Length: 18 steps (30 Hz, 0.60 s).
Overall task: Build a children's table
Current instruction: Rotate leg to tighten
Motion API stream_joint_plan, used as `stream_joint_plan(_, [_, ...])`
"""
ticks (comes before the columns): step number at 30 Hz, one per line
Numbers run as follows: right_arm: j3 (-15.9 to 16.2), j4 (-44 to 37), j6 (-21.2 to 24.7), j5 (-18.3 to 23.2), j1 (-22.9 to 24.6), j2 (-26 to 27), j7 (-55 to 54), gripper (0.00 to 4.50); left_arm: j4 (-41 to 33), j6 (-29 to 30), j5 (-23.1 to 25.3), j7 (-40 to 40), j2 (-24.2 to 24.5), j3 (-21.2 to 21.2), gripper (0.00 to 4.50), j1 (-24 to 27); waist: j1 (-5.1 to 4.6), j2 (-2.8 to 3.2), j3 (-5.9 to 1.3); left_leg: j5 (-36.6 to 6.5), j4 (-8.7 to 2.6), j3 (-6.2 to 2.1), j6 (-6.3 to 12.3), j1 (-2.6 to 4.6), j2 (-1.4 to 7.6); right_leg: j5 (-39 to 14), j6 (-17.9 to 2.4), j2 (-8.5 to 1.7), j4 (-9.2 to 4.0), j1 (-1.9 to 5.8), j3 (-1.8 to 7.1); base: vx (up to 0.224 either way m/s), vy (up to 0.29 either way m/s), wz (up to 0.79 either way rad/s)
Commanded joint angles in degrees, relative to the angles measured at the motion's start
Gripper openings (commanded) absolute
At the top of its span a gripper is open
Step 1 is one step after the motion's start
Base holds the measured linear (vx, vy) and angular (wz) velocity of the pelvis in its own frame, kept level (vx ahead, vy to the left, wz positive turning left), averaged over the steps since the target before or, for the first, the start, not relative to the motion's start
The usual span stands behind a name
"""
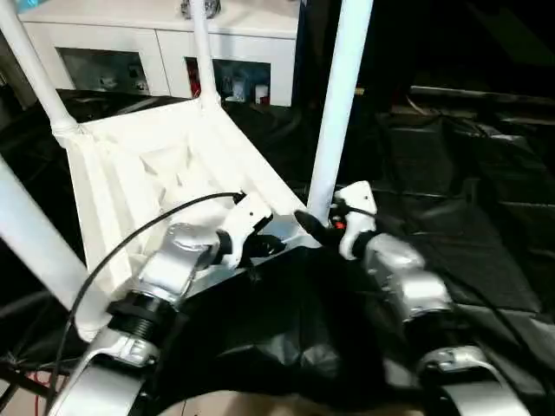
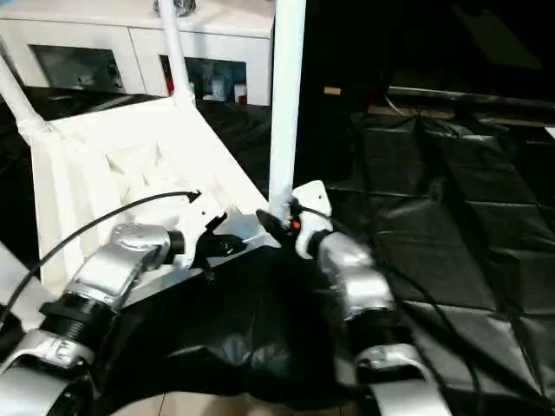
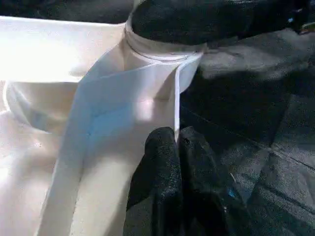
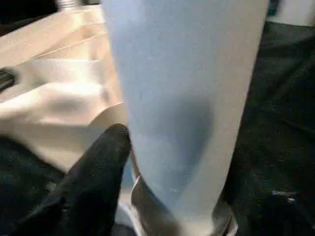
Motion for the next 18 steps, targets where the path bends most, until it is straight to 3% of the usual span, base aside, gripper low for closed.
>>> stream_joint_plan(1, [7.83, -0.61, 3.32, 1.39, 1.51, 1.27, 10.59, 3.18, -2.66, -3.13, -2.33, -3.14, -1.01, -2.53, 0.00, -1.28, 0.18, 0.62, -3.12, -8.82, -3.73, 0.84, 2.63, -1.21, -0.52, -4.91, -13.69, -2.46, -3.75, 3.48, 1.30, 0.000, 0.000, 0.00])
stream_joint_plan(2, [7.99, -0.93, 3.55, 1.56, 1.57, 0.68, 11.73, 3.18, -2.65, -3.50, -2.42, -3.64, -0.65, -2.52, 0.00, -1.22, 0.20, 0.40, -3.12, -8.30, -3.70, 0.88, 2.89, -1.18, -0.55, -3.82, -14.05, -2.42, -3.75, 3.55, 1.26, 0.000, 0.000, 0.00])
stream_joint_plan(5, [8.97, -3.06, 4.93, 2.87, 2.06, -2.42, 17.36, 3.18, -2.98, -4.24, -2.79, -6.50, 1.39, -2.58, 0.00, -0.84, 0.40, 0.56, -3.11, -7.67, -3.54, 1.02, 3.96, -1.02, -0.48, -1.31, -15.47, -2.48, -3.49, 3.61, 1.23, 0.000, 0.000, 0.00])
stream_joint_plan(6, [9.51, -4.21, 5.81, 3.44, 2.31, -3.73, 19.70, 3.18, -3.27, -4.30, -3.06, -7.90, 2.27, -2.54, 0.00, -0.63, 0.45, 0.35, -3.06, -8.02, -3.53, 1.11, 4.13, -0.87, -0.46, -1.91, -15.54, -2.45, -3.58, 3.60, 1.23, 0.000, 0.000, 0.00])
stream_joint_plan(15, [12.84, -8.01, 8.63, 2.83, 3.64, -9.25, 30.18, 3.18, -5.93, -4.92, -5.69, -17.84, 7.69, -2.84, 0.00, 1.62, 1.39, 0.29, -2.87, -9.01, -3.73, 1.17, 3.22, -0.71, -0.18, -6.55, -14.68, -2.74, -3.66, 3.35, 1.33, 0.000, 0.000, 0.00])
stream_joint_plan(16, [13.44, -8.07, 8.75, 2.68, 3.60, -9.74, 30.98, 3.18, -6.65, -4.65, -6.17, -19.04, 8.40, -3.00, 0.00, 2.05, 1.37, -0.31, -2.84, -8.86, -3.74, 1.23, 3.28, -0.80, -0.17, -6.66, -14.67, -2.72, -3.71, 3.38, 1.31, 0.000, 0.000, 0.00])
stream_joint_plan(17, [13.70, -8.13, 8.85, 2.69, 3.58, -9.95, 31.28, 3.18, -6.79, -4.60, -6.24, -19.29, 8.60, -3.05, 0.00, 2.16, 1.56, 0.14, -2.89, -8.46, -3.75, 1.18, 3.19, -0.63, -0.05, -6.17, -14.83, -2.77, -3.54, 3.24, 1.30, 0.000, 0.000, 0.00])
stream_joint_plan(18, [13.96, -8.33, 9.15, 2.80, 3.57, -10.16, 31.60, 3.18, -6.94, -4.57, -6.30, -19.75, 8.95, -3.16, 0.00, 2.32, 1.61, 0.21, -2.86, -8.46, -3.72, 1.24, 3.18, -0.56, -0.03, -6.01, -14.91, -2.74, -3.54, 3.14, 1.29, 0.000, 0.000, 0.00])
